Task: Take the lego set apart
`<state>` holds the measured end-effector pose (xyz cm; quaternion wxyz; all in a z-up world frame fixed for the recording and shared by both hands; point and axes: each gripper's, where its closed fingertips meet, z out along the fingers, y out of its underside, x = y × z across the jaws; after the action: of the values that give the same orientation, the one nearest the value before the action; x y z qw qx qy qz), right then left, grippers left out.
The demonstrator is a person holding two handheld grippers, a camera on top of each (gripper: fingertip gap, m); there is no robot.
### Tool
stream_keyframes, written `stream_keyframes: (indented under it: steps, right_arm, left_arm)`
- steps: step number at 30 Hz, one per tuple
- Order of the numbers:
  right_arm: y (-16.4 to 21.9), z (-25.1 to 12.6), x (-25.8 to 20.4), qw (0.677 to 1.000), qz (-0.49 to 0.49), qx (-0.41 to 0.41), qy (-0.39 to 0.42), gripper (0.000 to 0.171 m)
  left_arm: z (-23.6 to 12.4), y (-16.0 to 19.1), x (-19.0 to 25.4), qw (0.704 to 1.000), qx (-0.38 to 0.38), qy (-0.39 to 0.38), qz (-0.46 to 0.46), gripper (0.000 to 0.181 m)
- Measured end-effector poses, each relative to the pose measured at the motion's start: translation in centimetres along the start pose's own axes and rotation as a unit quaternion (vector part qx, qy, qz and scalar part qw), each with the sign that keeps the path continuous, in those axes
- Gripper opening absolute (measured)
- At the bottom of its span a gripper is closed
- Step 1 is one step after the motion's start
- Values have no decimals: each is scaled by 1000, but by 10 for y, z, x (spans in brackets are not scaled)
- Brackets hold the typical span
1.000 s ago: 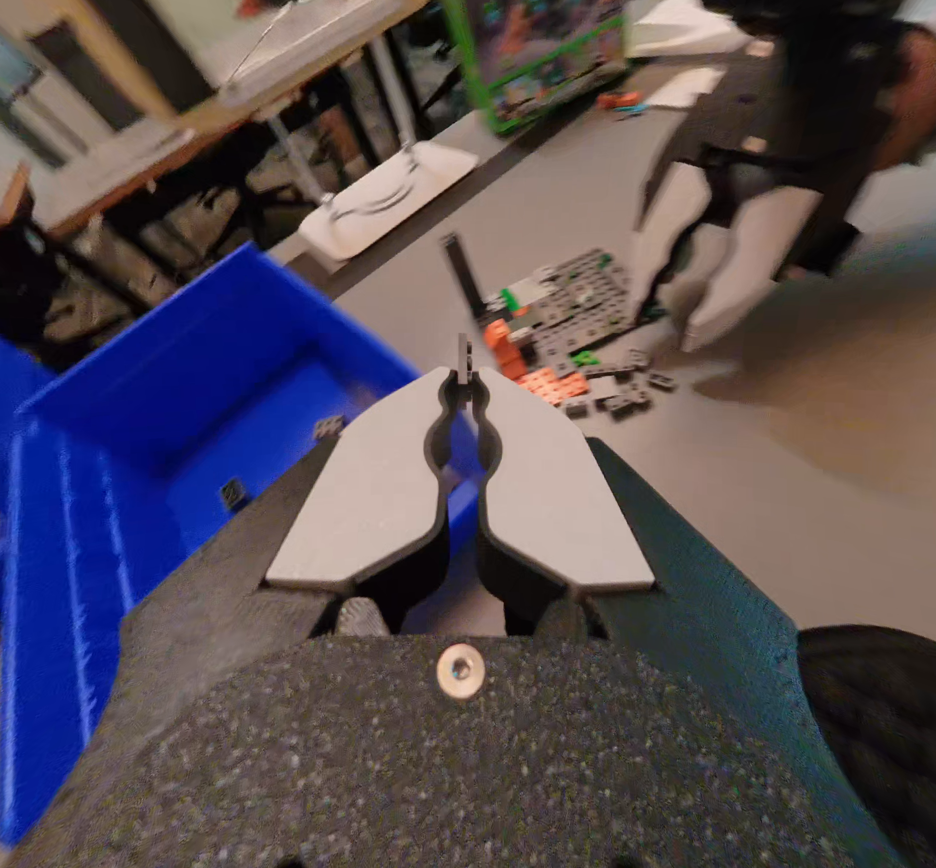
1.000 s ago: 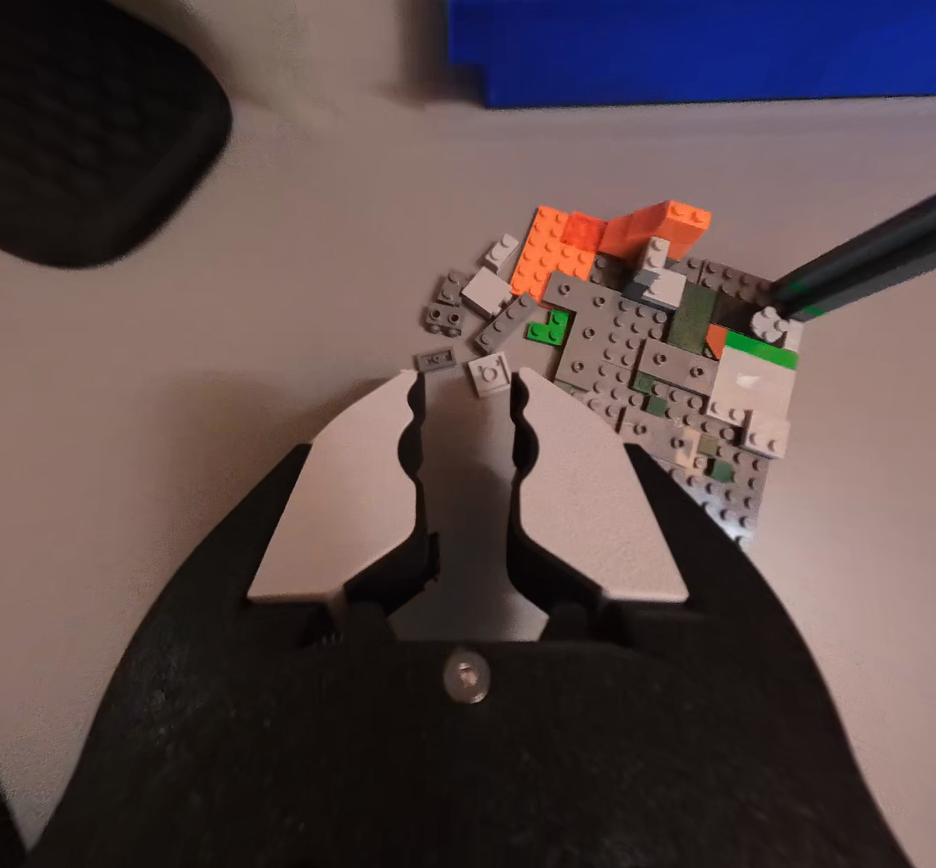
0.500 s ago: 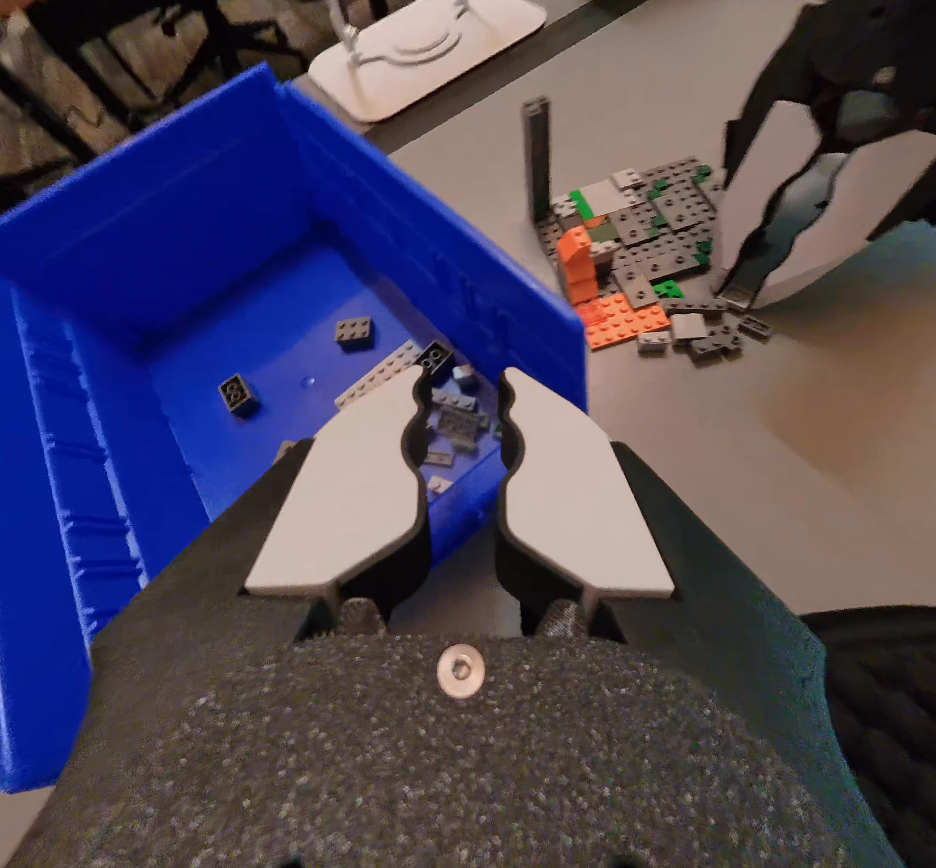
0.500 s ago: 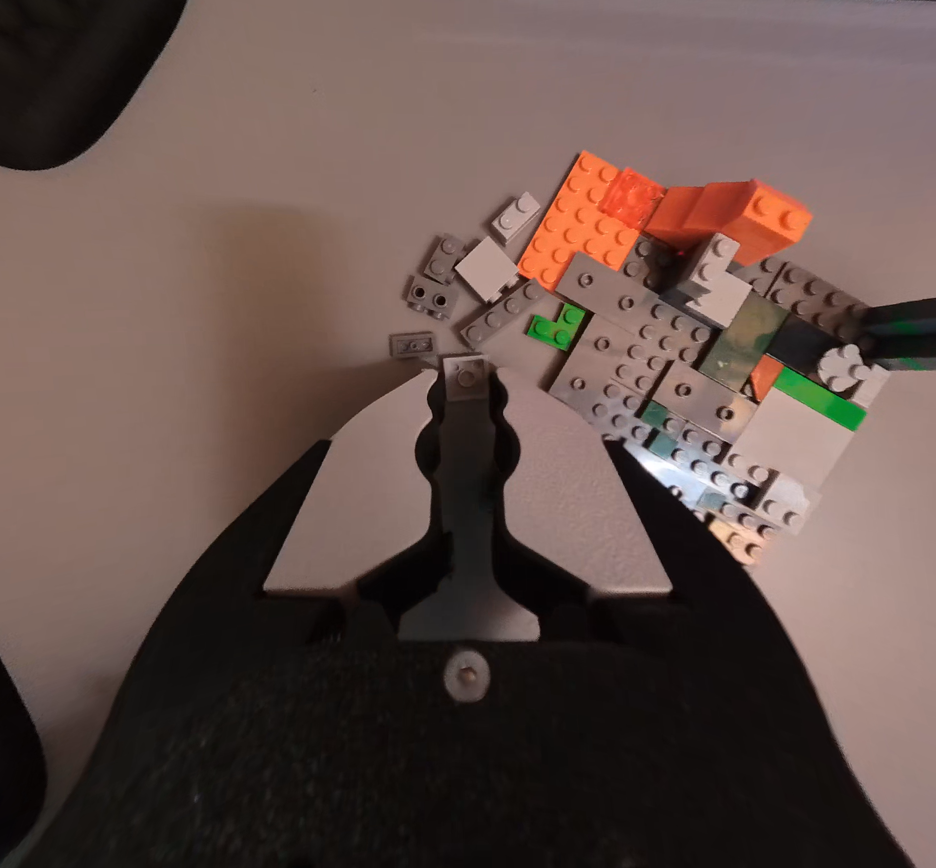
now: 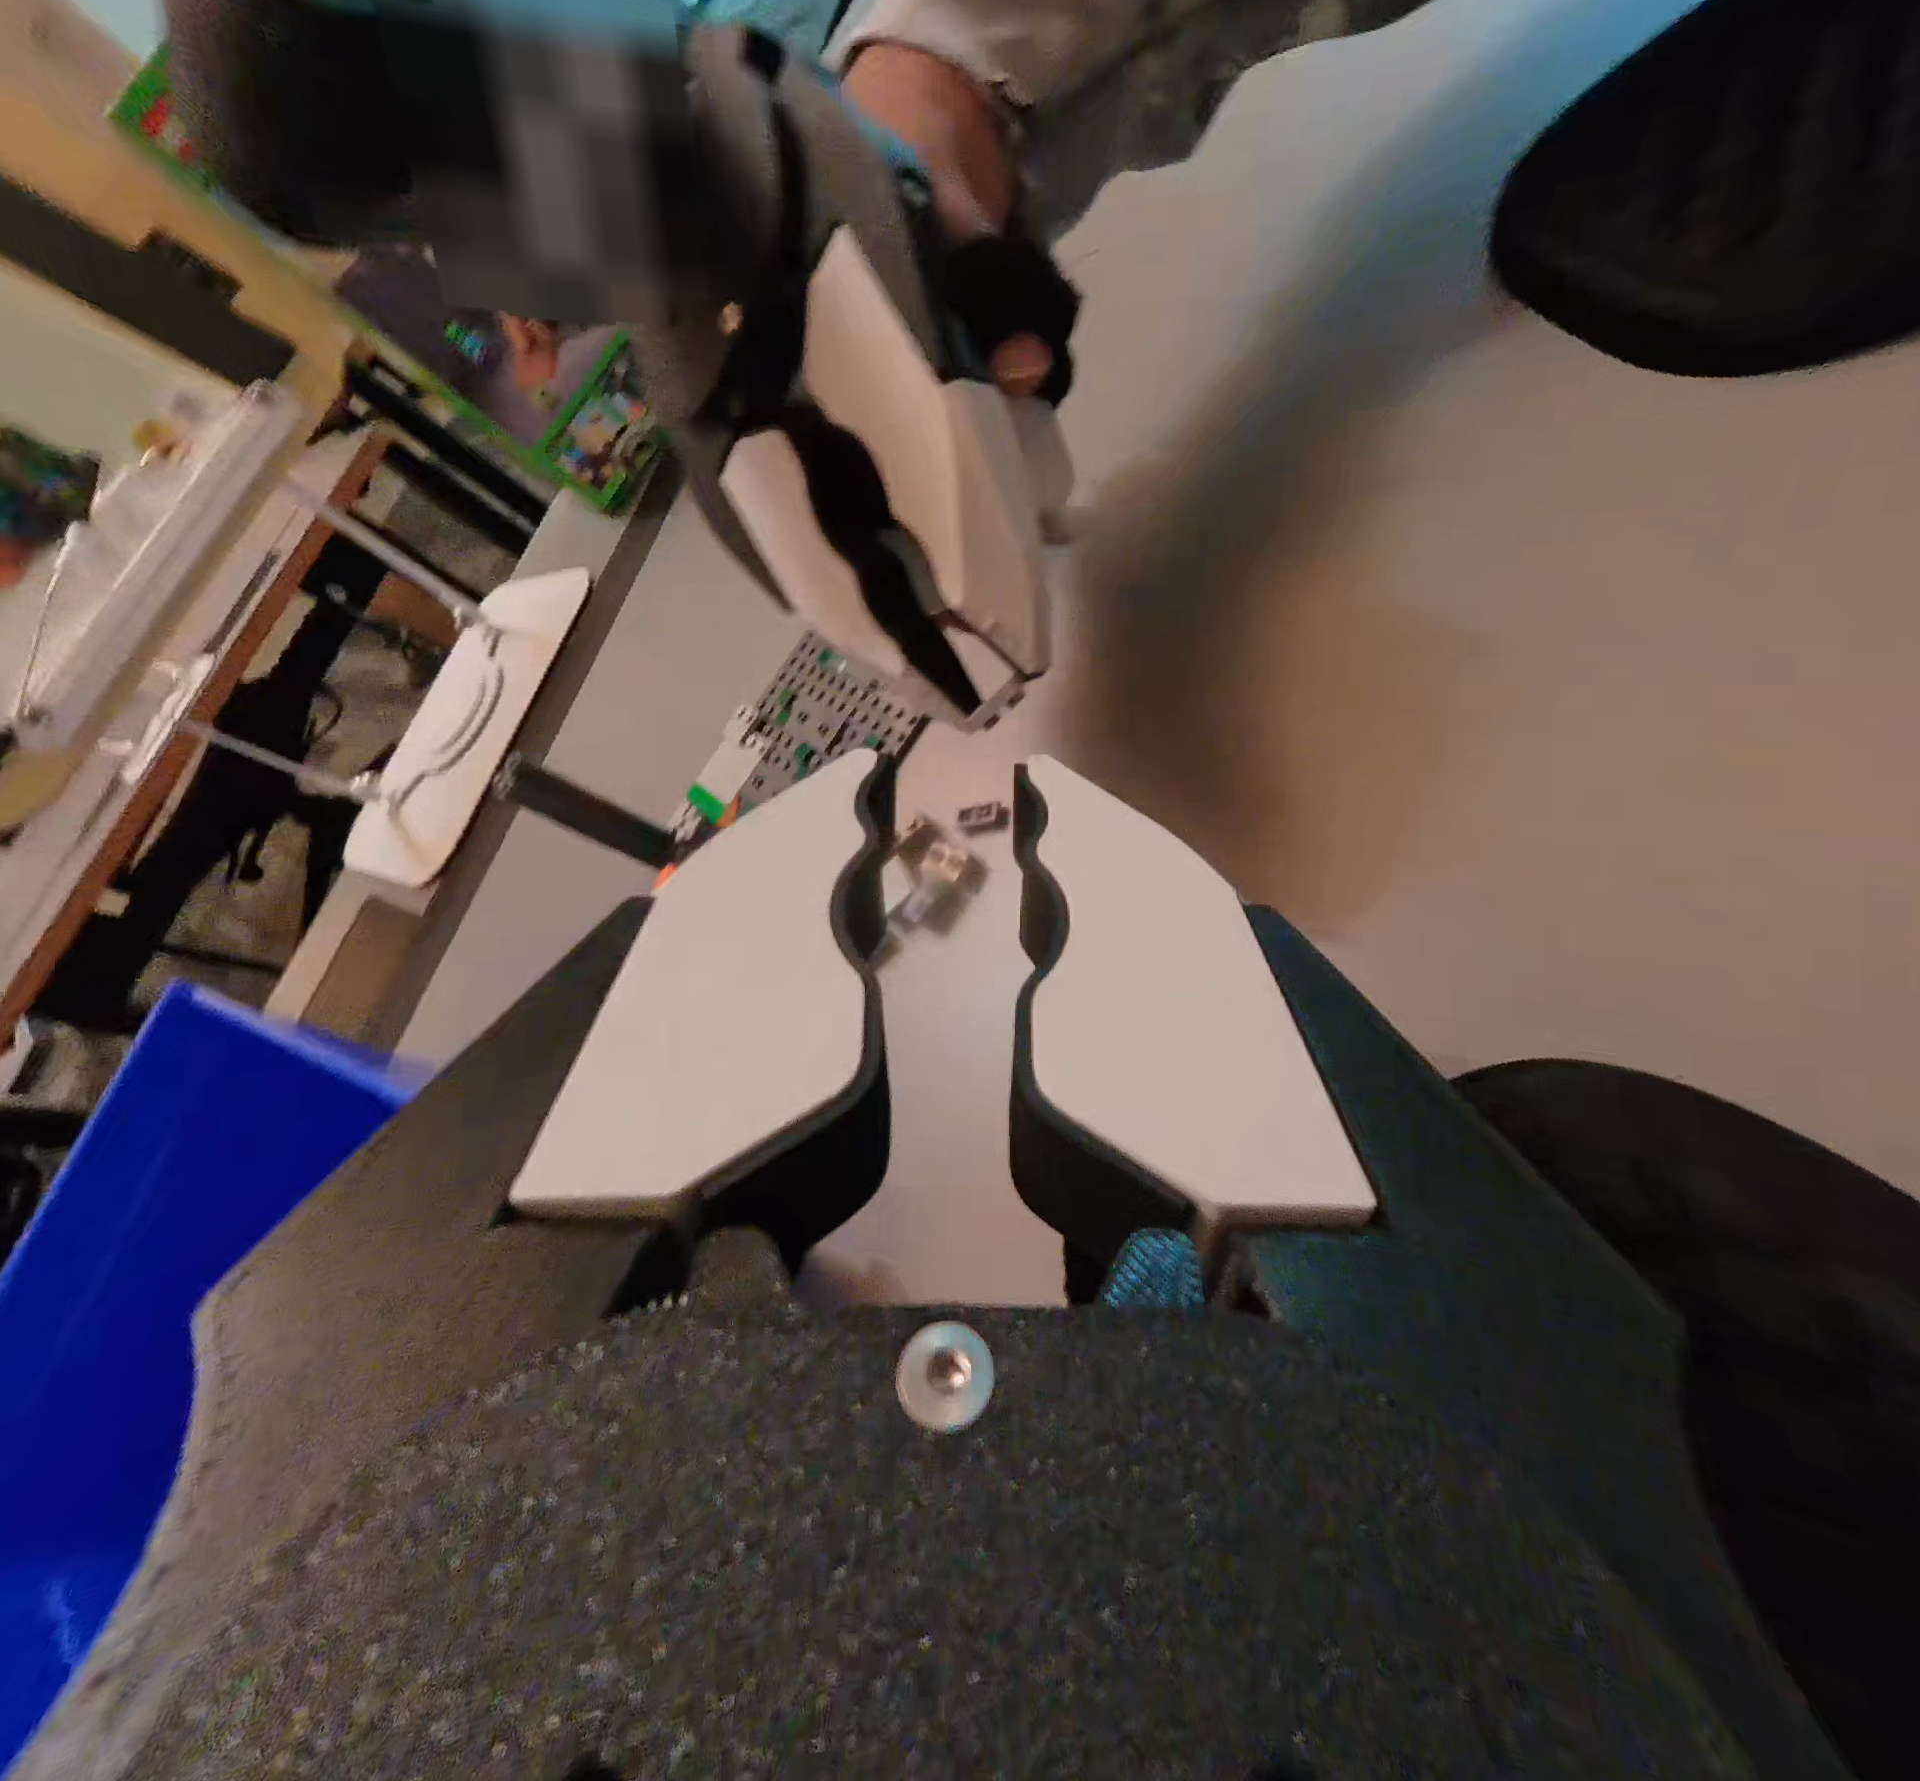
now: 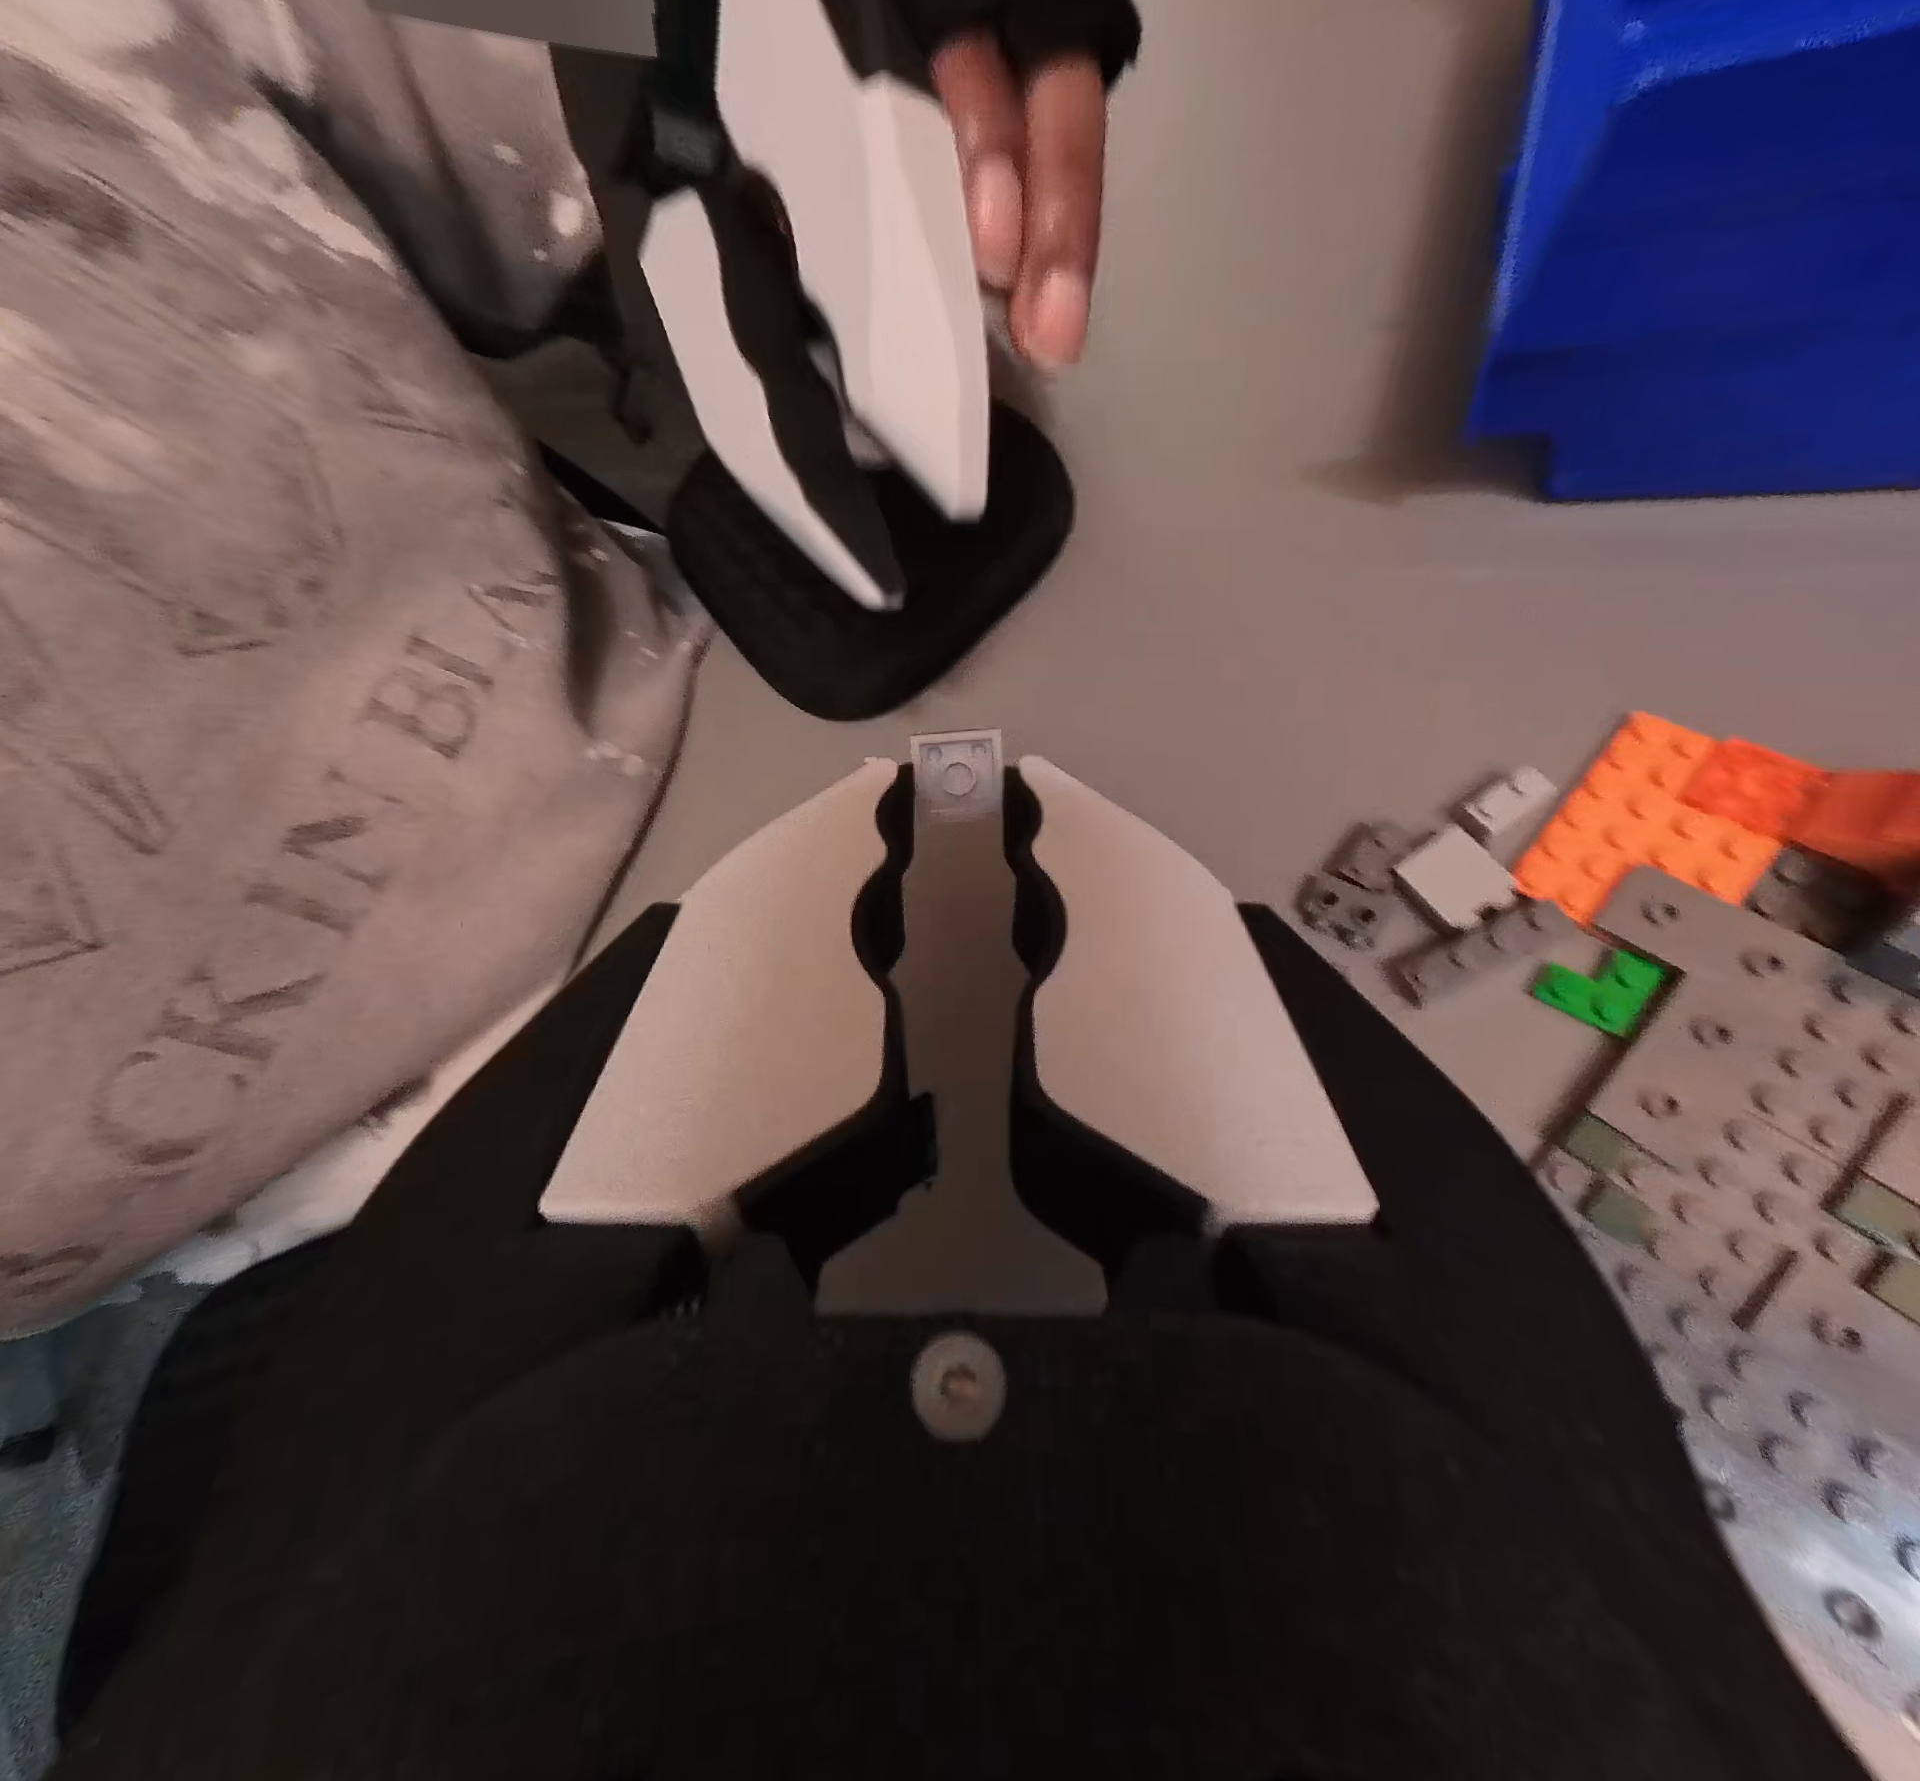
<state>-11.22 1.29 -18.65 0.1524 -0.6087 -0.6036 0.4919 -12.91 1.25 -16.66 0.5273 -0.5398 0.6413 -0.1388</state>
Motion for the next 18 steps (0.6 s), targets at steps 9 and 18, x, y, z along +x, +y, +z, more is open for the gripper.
stream_keyframes:
  steps: [9, 18]
  right_arm:
    - [-11, 9, -18, 999, 10, 30, -44, 16]
    - [26, -23, 60, 979, -7, -30, 200, 22]
  left_arm:
    - [15, -10, 18, 999, 9, 27, 40, 8]
    - [-12, 24, -48, 993, -47, -80, -79, 5]
